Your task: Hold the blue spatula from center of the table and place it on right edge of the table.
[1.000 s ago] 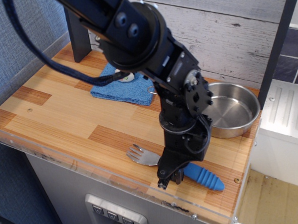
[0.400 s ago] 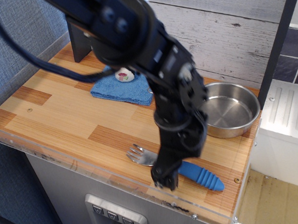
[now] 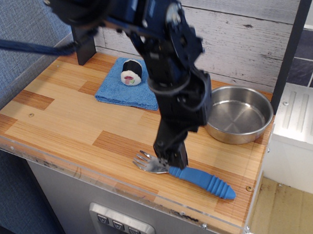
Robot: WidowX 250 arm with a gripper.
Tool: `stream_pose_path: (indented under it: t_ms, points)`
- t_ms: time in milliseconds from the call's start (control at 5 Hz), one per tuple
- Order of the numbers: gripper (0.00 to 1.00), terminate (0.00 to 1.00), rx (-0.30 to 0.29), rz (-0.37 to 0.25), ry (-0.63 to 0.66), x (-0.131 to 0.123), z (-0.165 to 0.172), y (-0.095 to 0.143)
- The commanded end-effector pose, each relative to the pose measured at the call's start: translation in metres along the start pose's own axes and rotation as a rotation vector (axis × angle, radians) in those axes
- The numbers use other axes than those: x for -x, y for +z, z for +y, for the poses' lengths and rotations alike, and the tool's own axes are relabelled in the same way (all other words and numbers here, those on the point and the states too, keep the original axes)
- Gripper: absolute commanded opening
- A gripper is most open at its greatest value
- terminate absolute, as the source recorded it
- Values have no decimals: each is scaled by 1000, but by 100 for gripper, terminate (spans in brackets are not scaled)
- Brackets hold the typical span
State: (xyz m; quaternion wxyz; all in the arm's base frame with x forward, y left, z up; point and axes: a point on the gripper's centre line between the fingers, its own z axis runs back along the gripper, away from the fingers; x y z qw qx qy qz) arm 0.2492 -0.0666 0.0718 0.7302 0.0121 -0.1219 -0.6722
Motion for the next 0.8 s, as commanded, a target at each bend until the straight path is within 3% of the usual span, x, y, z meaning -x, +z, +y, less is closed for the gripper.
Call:
stream_pose_path:
  t_ms: [0,400,600]
  points:
    - [100,0,-83,-92,40,13,7,50]
    - [100,0,-83,-92,40,13,7,50]
    - [100,100,-83,-92,40,13,7,50]
